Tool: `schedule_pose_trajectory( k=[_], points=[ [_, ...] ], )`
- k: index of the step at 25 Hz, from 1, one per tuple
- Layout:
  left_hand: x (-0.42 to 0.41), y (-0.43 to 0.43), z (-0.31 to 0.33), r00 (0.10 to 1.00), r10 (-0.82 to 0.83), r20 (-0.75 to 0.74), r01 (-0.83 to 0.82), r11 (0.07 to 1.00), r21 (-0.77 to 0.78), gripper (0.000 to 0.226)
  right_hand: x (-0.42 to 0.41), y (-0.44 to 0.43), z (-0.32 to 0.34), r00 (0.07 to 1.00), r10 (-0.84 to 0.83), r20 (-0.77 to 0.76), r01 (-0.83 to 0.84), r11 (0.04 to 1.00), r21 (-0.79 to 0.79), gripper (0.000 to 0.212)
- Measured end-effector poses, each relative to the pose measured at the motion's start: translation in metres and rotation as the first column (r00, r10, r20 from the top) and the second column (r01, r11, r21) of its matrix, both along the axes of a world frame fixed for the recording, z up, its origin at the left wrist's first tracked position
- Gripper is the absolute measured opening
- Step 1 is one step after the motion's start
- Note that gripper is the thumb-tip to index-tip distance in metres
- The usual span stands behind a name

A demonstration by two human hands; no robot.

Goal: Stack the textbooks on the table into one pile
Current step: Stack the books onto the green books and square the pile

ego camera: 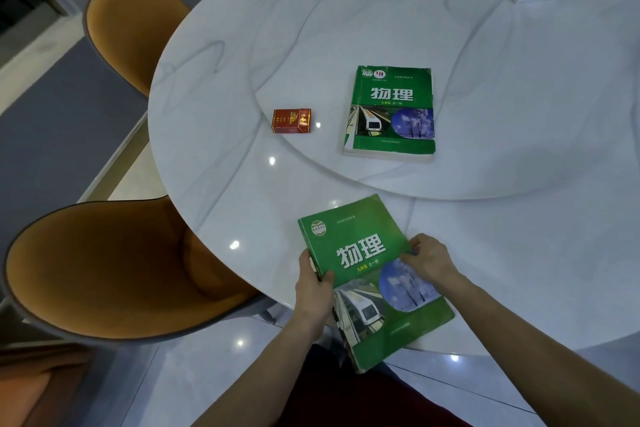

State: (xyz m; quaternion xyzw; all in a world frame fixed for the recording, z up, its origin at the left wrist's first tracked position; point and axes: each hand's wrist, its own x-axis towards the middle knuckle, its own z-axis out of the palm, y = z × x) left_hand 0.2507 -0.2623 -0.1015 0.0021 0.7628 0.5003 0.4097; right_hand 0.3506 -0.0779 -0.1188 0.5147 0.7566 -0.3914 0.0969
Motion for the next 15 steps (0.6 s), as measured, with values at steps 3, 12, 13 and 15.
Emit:
schedule_pose_trajectory(
  k=[3, 12, 13, 15],
  points=[
    [0.001, -0.004, 0.012, 0.999, -0.038, -0.031, 0.04, 0.997, 0.067, 0.055, 0.007, 0.0, 0.0, 0.993, -0.088, -0.076, 0.083, 0.994, -0.071, 0.023],
    [-0.036, 0.014, 0.04, 0.998, -0.057, -0.018, 0.059, 0.982, 0.177, 0.046, 0.016, 0.014, 0.029, 0.821, -0.438, -0.366, 0.258, 0.857, -0.446, 0.019],
    [-0.042, 0.018, 0.043, 0.998, -0.056, -0.017, 0.058, 0.983, 0.176, 0.047, 0.014, 0.017, 0.033, 0.809, -0.445, -0.385, 0.262, 0.858, -0.441, 0.018],
    [-0.056, 0.03, 0.05, 0.998, -0.059, -0.03, 0.063, 0.981, 0.181, 0.046, 0.008, 0.024, 0.043, 0.783, -0.461, -0.419, 0.276, 0.86, -0.429, 0.016]
  ],
)
